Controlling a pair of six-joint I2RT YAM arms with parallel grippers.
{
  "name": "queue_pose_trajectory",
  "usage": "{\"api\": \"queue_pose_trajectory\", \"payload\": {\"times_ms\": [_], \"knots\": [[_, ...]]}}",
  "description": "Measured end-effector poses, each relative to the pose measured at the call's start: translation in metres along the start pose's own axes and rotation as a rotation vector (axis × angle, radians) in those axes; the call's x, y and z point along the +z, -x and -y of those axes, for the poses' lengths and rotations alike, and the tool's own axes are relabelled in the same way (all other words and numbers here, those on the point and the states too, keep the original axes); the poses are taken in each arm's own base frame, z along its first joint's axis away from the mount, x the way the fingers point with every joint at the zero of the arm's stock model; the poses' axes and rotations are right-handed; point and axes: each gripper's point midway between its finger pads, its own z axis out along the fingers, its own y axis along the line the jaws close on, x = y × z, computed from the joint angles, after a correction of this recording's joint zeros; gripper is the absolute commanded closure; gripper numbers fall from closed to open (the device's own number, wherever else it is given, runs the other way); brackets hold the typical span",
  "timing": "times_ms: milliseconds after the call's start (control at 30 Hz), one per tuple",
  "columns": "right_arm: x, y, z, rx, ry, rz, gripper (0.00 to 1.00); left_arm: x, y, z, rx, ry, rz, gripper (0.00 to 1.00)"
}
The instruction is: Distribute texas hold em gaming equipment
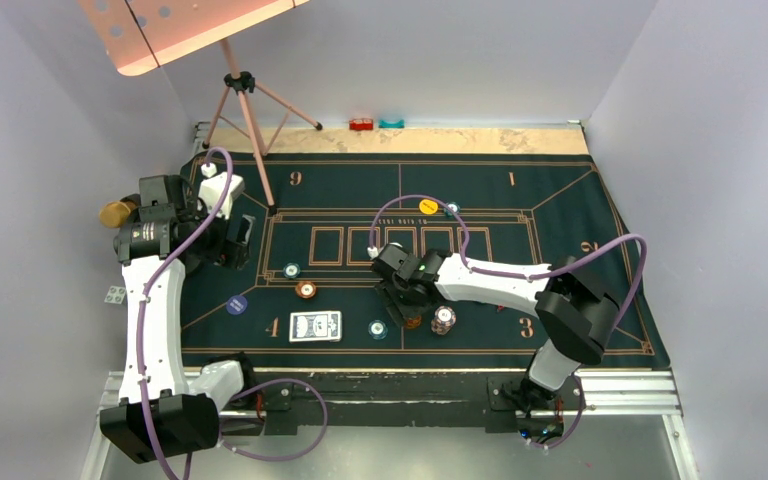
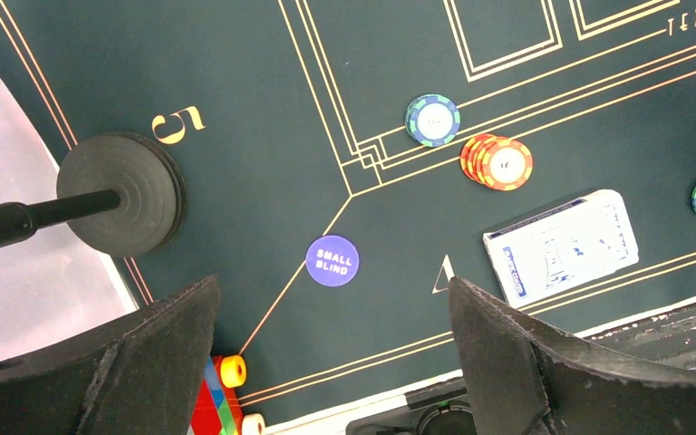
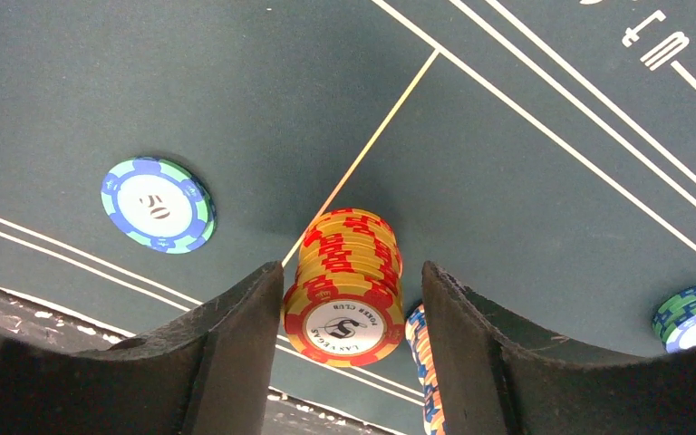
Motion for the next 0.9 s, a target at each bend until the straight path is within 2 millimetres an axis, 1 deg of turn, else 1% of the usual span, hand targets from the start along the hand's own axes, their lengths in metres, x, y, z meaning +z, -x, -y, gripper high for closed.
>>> {"api": "queue_pose_trajectory", "payload": {"times_ms": [267,433,533,633,733,900], "knots": [[0.0,-0.001,-0.001,0.0,0.007,-0.004,0.59,0.0,0.0,-0.001,0.0,0.003,-0.002,0.0],[0.0,-0.001,-0.001,-0.001,0.006,-0.005,0.69,0.0,-0.001,-0.001,0.001,0.006,-0.003,0.0],[-0.001,-0.003,0.0,-0.001,0.006,-0.01,0.73,0.0,-0.001,-0.001,0.001,0.006,-0.003,0.0],[-0.007,-0.003,0.001,-0.002,0.006,-0.011,0.74,0.0,0.0,-0.001,0.001,0.006,-0.003,0.0],[-0.019,0.005,0.0,0.001,0.011,0.012,0.75,0.0,0.0,-0.002,0.008,0.007,-0.003,0.0],[-0.038,0.028,0.0,0.017,0.016,0.077,0.77,0.0,-0.001,-0.002,0.016,0.007,-0.004,0.0]]}}
